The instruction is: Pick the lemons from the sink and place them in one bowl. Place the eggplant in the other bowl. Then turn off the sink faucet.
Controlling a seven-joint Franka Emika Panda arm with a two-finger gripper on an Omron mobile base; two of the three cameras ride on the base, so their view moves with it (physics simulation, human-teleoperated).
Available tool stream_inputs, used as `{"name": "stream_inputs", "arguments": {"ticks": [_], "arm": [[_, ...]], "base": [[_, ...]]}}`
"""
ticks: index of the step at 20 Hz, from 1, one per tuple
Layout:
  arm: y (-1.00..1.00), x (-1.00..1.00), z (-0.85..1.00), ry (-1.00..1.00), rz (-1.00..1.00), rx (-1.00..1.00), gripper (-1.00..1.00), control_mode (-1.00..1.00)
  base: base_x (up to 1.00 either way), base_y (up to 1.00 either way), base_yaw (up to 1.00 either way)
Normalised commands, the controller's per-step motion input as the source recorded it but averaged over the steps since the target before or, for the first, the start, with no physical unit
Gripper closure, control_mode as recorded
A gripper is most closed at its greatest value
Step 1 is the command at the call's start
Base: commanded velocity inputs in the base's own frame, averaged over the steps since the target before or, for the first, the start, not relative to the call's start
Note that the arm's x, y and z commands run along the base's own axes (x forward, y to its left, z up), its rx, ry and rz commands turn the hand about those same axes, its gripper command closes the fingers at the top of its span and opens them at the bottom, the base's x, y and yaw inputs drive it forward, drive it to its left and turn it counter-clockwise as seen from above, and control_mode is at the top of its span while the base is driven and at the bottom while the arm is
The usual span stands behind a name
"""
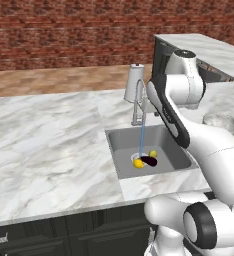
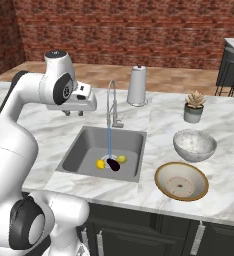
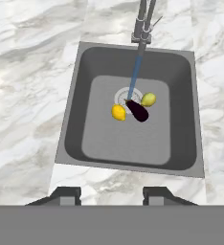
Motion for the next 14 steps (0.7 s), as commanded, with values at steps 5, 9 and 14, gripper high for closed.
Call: {"name": "stream_inputs", "arguments": {"ticks": [5, 9, 14], "arm": [[0.0, -0.09, -0.02, 0.0, -0.01, 0.0, -1.0, -1.0], [0.0, -0.15, -0.09, 0.07, -0.02, -0.04, -1.0, -1.0], [0.0, -0.04, -0.26, 0.05, 0.0, -0.09, -1.0, -1.0]], "base": [[0.0, 0.0, 0.0], [0.0, 0.0, 0.0], [0.0, 0.0, 0.0]]}}
